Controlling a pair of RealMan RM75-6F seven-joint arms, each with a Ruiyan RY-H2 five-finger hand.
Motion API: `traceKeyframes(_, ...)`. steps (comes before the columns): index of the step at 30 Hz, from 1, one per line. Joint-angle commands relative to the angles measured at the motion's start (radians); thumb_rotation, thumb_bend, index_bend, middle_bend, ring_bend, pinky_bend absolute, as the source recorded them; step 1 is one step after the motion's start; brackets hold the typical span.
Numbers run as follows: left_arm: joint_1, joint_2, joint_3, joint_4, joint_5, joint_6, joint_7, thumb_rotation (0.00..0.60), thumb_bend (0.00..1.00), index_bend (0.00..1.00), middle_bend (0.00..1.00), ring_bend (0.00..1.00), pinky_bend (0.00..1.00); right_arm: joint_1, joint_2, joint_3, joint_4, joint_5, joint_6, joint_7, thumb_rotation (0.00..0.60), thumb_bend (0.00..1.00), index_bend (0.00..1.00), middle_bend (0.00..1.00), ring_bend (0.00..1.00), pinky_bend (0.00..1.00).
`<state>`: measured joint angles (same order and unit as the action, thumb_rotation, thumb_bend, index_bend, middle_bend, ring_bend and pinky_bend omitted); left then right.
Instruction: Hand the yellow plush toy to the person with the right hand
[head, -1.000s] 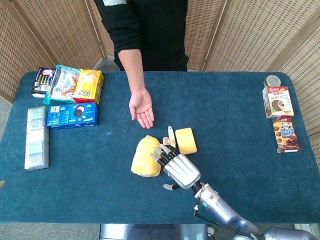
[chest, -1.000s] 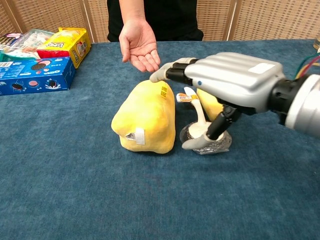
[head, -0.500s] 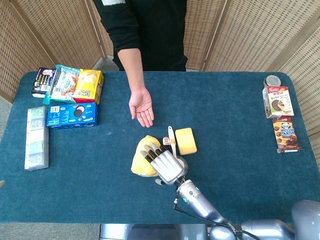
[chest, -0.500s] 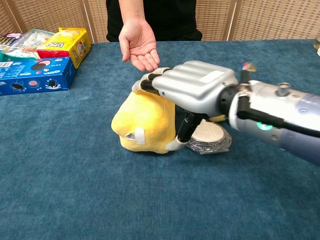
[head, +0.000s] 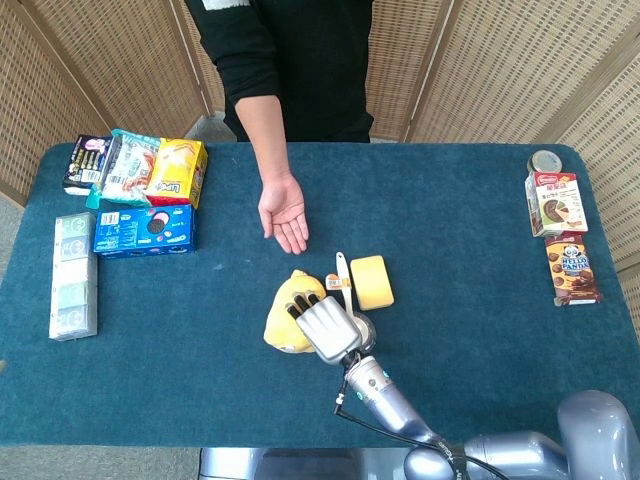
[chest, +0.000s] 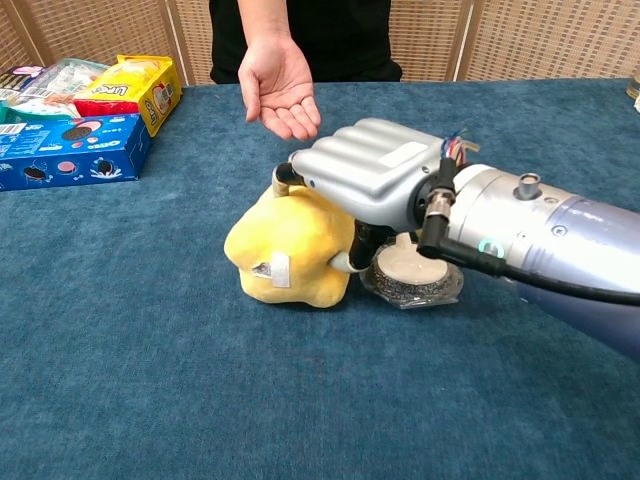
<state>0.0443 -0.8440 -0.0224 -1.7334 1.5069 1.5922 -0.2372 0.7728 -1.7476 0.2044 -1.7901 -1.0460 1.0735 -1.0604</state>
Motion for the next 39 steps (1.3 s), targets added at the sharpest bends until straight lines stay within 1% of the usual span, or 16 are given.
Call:
traceKeyframes(1,-0.001,0.000,0.000,0.000,0.000,-0.002,0.001,0.600,0.17,0.00,0.00,0.00,0.11,-0.017,0.017,-0.026,-0.030,-0.099,0.033,0.082,0.600,0.55,0.60,0.59,0.60,0.68)
traceKeyframes(6,-0.001,0.000,0.000,-0.002,-0.001,-0.003,0.003,0.600,0.17,0.00,0.00,0.00,0.11,-0.050,0.094,-0.053,-0.114,-0.261,0.094,0.187,0.600,0.56,0.61,0.60,0.60,0.68)
traceKeyframes(9,0.000,0.000,0.001,-0.003,0.003,0.000,0.004,0.600,0.17,0.00,0.00,0.00,0.11,-0.060,0.135,-0.051,-0.154,-0.311,0.114,0.223,0.600,0.56,0.61,0.60,0.60,0.68)
traceKeyframes(12,0.002,0.000,0.003,-0.005,0.007,0.002,0.004,0.600,0.17,0.00,0.00,0.00,0.11,-0.062,0.170,-0.022,-0.185,-0.334,0.131,0.259,0.600,0.56,0.61,0.60,0.60,0.68)
traceKeyframes(14,0.003,0.001,0.003,-0.005,0.007,0.004,0.001,0.600,0.17,0.00,0.00,0.00,0.11,-0.057,0.186,0.011,-0.193,-0.336,0.142,0.271,0.600,0.56,0.61,0.60,0.60,0.68)
traceKeyframes(18,0.004,0.003,0.003,-0.001,0.006,0.006,-0.010,0.600,0.17,0.00,0.00,0.00,0.11,-0.033,0.201,0.100,-0.161,-0.299,0.151,0.282,0.600,0.56,0.61,0.60,0.60,0.67)
traceKeyframes(21,0.003,0.004,0.002,0.003,0.004,0.003,-0.017,0.600,0.16,0.00,0.00,0.00,0.11,-0.006,0.199,0.170,-0.116,-0.232,0.148,0.283,0.600,0.56,0.61,0.60,0.60,0.67)
traceKeyframes(23,0.002,0.005,0.002,0.004,0.005,0.000,-0.021,0.600,0.17,0.00,0.00,0.00,0.11,0.012,0.193,0.203,-0.083,-0.185,0.142,0.278,0.600,0.56,0.61,0.60,0.59,0.67)
traceKeyframes(27,0.001,0.006,0.002,0.006,0.004,-0.003,-0.026,0.600,0.17,0.00,0.00,0.00,0.11,0.045,0.172,0.250,-0.026,-0.089,0.138,0.256,0.600,0.56,0.61,0.60,0.59,0.67)
traceKeyframes(32,-0.003,0.007,0.001,0.007,-0.002,-0.012,-0.028,0.600,0.17,0.00,0.00,0.00,0.11,0.071,0.144,0.261,0.001,-0.002,0.148,0.221,0.600,0.54,0.59,0.57,0.57,0.66)
traceKeyframes(34,-0.005,0.007,0.002,0.006,0.000,-0.017,-0.026,0.600,0.17,0.00,0.00,0.00,0.11,0.087,0.126,0.259,0.010,0.033,0.150,0.205,0.600,0.49,0.48,0.49,0.51,0.65)
traceKeyframes(35,-0.005,0.007,0.003,0.006,0.000,-0.017,-0.026,0.600,0.17,0.00,0.00,0.00,0.11,0.093,0.120,0.258,0.013,0.045,0.149,0.200,0.600,0.42,0.33,0.38,0.43,0.62)
traceKeyframes(36,-0.005,0.007,0.003,0.005,0.000,-0.017,-0.026,0.600,0.17,0.00,0.00,0.00,0.11,0.100,0.114,0.256,0.014,0.066,0.144,0.193,0.600,0.33,0.18,0.26,0.35,0.59)
traceKeyframes(37,-0.004,0.007,0.002,0.005,-0.001,-0.015,-0.028,0.600,0.17,0.00,0.00,0.00,0.11,0.104,0.113,0.254,0.007,0.092,0.135,0.187,0.600,0.27,0.09,0.19,0.30,0.56)
traceKeyframes(38,-0.003,0.008,0.002,0.006,-0.002,-0.013,-0.030,0.600,0.17,0.00,0.00,0.00,0.11,0.109,0.117,0.255,-0.012,0.146,0.122,0.174,0.600,0.18,0.02,0.10,0.24,0.54)
traceKeyframes(39,-0.002,0.008,0.001,0.006,-0.004,-0.011,-0.033,0.600,0.17,0.00,0.00,0.00,0.11,0.116,0.121,0.263,-0.032,0.196,0.123,0.153,0.600,0.10,0.00,0.05,0.20,0.52)
